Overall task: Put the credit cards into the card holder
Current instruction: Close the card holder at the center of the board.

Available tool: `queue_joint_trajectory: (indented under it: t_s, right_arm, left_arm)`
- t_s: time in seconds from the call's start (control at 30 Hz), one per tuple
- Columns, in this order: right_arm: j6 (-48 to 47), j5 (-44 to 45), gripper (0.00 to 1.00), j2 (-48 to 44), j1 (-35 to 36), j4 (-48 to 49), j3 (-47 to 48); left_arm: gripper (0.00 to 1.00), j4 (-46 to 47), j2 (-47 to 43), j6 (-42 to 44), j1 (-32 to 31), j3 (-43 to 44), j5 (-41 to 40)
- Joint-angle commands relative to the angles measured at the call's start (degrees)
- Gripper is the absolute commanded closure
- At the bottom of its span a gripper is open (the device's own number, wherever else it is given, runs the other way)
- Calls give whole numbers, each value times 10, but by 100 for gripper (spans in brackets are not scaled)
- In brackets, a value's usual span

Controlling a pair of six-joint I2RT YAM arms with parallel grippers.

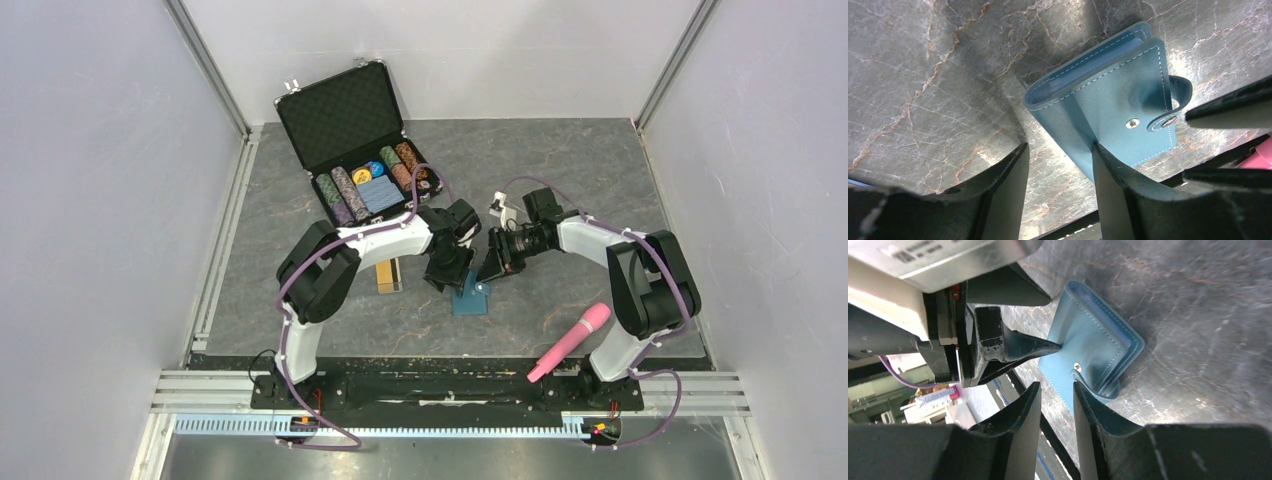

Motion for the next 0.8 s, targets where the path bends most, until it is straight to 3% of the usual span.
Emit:
queue_joint_trajectory:
  t_s: [0.0,0.27,0.53,0.77]
  right_arm:
    - [23,21,68,-31,-19,32,10]
    - [37,27,70,-50,-42,45,-23]
    - [38,27,79,-60,-51,43,-62]
    - [36,19,87,-53,-51,42,-83]
  left_arm:
    - [43,13,-32,22,-2,17,-15]
    - [40,107,-120,-20,7,-47,39]
    - [40,250,-78,-83,35,-86,185]
    - [47,272,-49,-90,40,-91,203]
